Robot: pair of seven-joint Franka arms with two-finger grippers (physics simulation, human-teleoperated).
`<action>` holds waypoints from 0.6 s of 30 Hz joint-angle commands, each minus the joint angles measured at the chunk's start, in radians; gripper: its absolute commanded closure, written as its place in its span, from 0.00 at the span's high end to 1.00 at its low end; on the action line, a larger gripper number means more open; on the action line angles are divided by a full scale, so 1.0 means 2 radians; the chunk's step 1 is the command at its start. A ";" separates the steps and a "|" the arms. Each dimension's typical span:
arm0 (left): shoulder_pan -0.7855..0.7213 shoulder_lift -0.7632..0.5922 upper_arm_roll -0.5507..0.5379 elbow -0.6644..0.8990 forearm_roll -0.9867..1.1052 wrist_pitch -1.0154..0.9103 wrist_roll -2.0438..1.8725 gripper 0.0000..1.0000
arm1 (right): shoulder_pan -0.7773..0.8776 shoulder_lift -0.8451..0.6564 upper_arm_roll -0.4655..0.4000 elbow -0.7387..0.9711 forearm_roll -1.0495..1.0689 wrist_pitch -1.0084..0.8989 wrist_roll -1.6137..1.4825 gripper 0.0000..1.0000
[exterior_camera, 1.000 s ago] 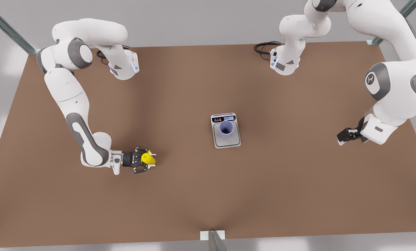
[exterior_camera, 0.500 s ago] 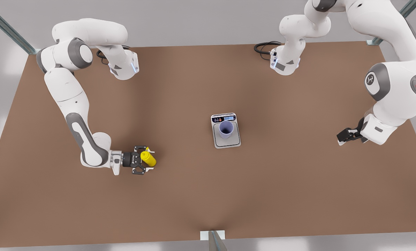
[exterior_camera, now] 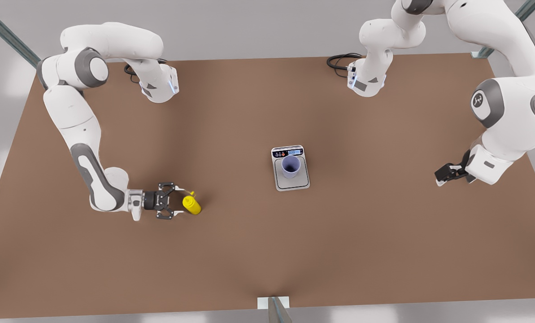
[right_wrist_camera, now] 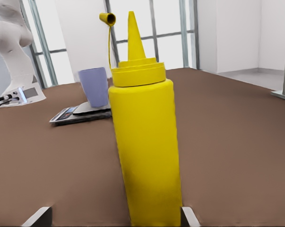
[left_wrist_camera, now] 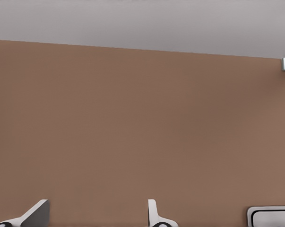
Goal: Move cup to the weight, pick up sauce bottle, pour sauce
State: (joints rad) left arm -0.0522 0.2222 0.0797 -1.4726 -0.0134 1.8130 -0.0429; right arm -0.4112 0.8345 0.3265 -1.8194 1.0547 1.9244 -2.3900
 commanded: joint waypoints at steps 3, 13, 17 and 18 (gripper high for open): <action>0.000 0.001 0.000 0.005 0.001 0.000 -0.001 1.00 | -0.053 -0.004 0.000 -0.001 -0.079 -0.037 0.025 1.00; 0.000 0.007 0.000 0.014 0.001 0.000 -0.001 1.00 | 0.063 -0.155 -0.027 0.180 -0.511 -0.099 0.939 1.00; 0.000 0.012 0.000 0.015 0.000 0.000 -0.001 1.00 | 0.266 -0.225 -0.228 0.205 -0.468 -0.132 1.123 1.00; 0.000 0.012 0.000 0.015 0.000 0.000 -0.001 1.00 | 0.278 -0.245 -0.233 0.202 -0.470 -0.133 1.170 1.00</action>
State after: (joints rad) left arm -0.0522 0.2470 0.0797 -1.4433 -0.0134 1.8132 -0.0445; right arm 0.1532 0.3251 -0.1405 -1.4170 0.1152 1.6569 -0.0278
